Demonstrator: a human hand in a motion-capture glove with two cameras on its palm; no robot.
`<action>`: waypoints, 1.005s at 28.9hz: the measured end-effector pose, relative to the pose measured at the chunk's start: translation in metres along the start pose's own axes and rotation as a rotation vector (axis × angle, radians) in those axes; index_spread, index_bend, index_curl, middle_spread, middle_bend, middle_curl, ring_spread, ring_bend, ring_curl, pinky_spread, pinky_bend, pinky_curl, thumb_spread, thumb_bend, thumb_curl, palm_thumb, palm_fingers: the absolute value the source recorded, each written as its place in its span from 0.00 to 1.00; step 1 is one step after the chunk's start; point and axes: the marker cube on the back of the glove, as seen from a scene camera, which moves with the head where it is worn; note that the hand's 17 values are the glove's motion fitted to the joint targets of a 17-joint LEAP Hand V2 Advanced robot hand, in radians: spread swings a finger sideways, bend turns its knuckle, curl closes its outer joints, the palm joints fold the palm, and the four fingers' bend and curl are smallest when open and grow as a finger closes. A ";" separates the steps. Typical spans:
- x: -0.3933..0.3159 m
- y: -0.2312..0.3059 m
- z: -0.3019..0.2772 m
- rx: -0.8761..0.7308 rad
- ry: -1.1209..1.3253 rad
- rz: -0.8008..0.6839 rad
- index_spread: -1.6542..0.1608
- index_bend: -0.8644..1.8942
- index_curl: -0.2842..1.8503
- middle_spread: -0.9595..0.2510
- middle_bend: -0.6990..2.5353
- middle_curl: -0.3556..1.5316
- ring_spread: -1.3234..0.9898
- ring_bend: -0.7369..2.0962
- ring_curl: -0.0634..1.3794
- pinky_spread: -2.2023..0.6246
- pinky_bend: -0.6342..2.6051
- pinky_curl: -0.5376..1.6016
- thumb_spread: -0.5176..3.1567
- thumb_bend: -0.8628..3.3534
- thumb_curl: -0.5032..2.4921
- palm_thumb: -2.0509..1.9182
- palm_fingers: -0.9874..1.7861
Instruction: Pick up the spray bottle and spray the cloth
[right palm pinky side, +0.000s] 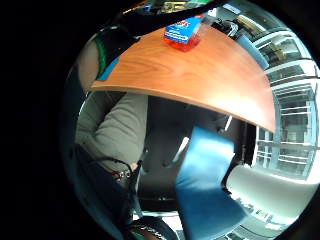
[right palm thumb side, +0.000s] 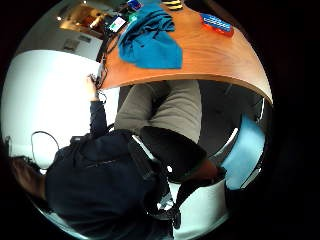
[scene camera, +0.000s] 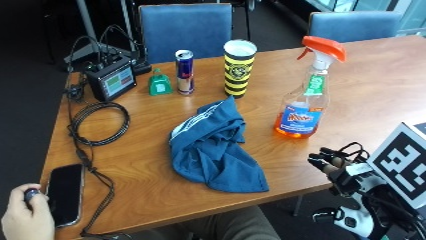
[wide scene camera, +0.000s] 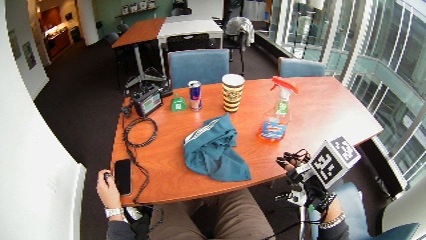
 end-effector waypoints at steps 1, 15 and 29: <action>0.000 0.000 0.000 0.001 -0.002 0.002 0.79 0.39 0.16 0.77 0.29 0.22 0.56 0.36 0.09 0.82 0.31 0.29 0.25 0.23 0.19 0.57 0.53; 0.007 -0.010 0.011 0.006 -0.061 0.010 0.70 0.37 0.23 0.74 0.28 0.29 0.55 0.38 0.17 0.86 0.31 0.35 0.38 0.22 0.21 0.59 0.53; -0.001 -0.027 -0.021 0.051 0.052 -0.052 0.69 0.37 0.25 0.74 0.27 0.32 0.55 0.38 0.20 0.86 0.30 0.37 0.42 0.21 0.24 0.61 0.54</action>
